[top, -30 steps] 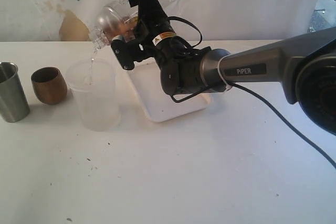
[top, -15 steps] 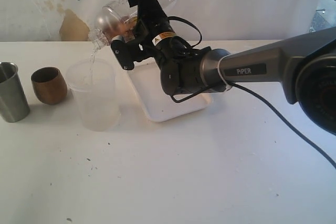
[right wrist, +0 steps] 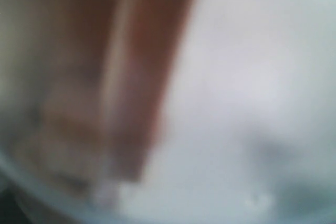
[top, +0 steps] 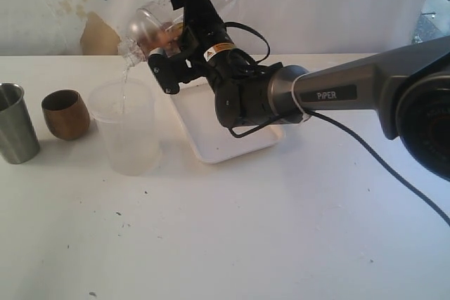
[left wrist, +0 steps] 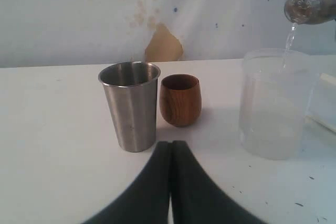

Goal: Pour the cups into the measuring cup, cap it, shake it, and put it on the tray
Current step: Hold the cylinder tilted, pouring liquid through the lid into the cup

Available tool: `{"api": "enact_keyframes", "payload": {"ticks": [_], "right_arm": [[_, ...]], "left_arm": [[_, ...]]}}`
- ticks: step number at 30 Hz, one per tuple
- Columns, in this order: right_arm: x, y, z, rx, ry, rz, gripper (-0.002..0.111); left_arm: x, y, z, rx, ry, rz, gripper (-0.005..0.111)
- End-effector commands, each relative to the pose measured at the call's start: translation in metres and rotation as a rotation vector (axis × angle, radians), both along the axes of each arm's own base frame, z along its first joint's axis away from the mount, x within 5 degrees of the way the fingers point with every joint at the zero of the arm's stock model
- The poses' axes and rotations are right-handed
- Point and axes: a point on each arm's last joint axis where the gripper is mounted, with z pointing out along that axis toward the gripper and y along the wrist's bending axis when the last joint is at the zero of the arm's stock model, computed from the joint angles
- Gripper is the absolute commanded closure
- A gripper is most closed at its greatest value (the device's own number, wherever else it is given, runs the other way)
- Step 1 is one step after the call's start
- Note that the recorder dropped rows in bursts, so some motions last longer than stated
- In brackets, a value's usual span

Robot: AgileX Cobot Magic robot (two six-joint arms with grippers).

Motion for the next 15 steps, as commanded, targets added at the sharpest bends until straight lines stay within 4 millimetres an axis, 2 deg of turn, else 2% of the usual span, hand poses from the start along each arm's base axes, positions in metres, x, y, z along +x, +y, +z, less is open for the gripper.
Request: {"api": "enact_keyframes", "payload": {"ticks": [1,15], "right_arm": [[-0.0001,-0.002,0.016,-0.006,-0.078,-0.004,0.108],[-0.0009,0.0003,0.0163,-0.032,-0.089,0.018,0.108]], "left_arm": [[-0.0001,0.0,-0.001,0.001,-0.003,0.0,0.107],[-0.0001,0.0,-0.001,0.001,-0.003,0.0,0.107]]}}
